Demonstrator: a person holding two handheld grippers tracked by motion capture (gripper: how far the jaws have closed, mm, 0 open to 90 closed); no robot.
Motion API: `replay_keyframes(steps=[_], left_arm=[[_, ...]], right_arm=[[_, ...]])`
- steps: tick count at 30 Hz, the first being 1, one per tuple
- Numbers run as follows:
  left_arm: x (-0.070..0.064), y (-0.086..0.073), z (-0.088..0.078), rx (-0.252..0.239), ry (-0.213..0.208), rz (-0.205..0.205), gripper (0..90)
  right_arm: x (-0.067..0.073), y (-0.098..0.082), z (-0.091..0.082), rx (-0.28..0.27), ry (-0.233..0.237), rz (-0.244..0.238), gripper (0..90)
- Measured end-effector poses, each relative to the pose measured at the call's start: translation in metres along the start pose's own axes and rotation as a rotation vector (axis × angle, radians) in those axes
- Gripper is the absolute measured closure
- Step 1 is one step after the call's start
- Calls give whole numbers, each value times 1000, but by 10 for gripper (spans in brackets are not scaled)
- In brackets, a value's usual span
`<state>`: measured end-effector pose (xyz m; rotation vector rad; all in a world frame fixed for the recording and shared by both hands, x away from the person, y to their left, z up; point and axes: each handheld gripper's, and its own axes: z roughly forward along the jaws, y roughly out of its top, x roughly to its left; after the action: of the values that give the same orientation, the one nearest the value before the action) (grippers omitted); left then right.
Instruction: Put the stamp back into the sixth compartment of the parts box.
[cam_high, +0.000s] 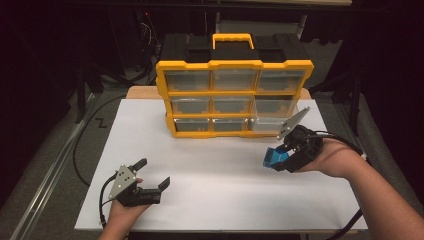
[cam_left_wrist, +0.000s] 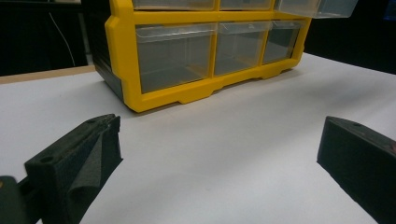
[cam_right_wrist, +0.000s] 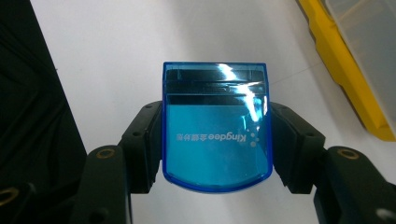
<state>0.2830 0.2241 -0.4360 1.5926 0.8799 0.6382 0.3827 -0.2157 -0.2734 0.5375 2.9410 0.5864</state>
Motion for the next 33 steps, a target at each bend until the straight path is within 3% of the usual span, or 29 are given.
replay_keyframes(steps=[10,33], left_arm=[[0,0,0,0,-2,1,3],[1,-1,-4,-2,-14,-7,3]], right_arm=[[-6,10,-14,-3,1,6,438],[-22,36,-46,-16,-45,14,437]])
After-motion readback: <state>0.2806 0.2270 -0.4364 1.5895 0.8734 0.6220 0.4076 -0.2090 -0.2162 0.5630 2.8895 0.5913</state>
